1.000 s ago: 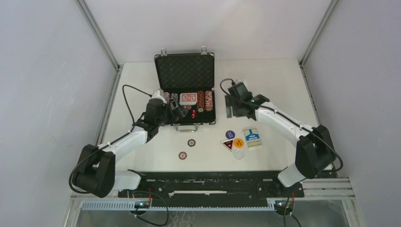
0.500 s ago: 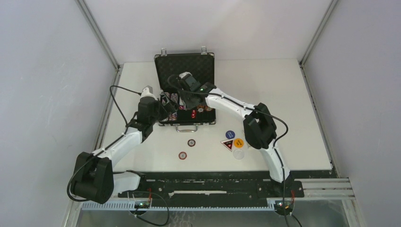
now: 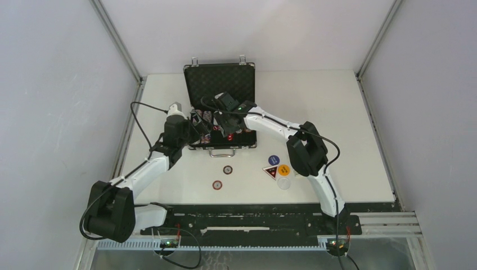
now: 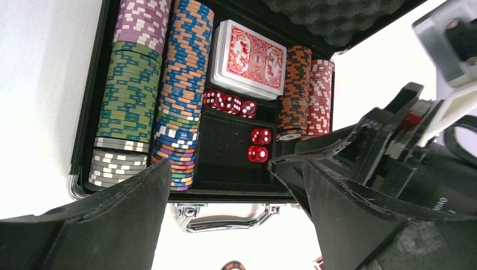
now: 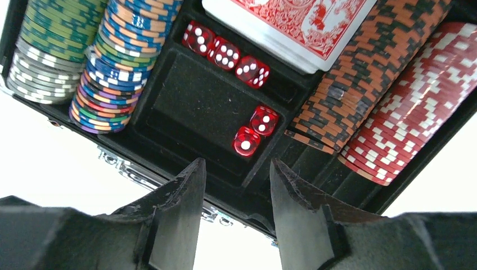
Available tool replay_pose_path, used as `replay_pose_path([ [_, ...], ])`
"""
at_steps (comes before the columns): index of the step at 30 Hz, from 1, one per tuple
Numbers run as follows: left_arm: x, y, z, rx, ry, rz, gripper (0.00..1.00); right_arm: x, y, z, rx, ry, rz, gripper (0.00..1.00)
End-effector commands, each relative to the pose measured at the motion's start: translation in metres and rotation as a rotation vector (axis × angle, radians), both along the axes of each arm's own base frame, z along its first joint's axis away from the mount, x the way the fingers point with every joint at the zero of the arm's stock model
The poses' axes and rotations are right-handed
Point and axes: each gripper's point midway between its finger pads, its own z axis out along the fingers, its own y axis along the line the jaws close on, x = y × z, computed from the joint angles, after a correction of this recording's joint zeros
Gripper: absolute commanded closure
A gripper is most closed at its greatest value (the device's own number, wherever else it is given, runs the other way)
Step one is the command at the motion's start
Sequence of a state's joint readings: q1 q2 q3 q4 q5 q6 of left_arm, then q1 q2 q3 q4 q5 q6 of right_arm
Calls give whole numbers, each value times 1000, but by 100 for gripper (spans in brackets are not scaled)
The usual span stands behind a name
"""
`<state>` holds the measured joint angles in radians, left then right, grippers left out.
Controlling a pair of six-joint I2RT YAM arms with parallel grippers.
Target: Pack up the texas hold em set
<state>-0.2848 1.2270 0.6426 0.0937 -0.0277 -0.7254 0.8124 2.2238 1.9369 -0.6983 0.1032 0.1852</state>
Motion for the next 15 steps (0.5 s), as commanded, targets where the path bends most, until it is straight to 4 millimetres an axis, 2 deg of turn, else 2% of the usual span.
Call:
replay_pose_path([
  [1, -1, 5, 8, 9, -38, 13, 9, 0, 4, -5, 17, 7, 6, 45],
  [15, -1, 8, 7, 20, -39, 19, 9, 1, 13, -29, 15, 51, 21, 44],
])
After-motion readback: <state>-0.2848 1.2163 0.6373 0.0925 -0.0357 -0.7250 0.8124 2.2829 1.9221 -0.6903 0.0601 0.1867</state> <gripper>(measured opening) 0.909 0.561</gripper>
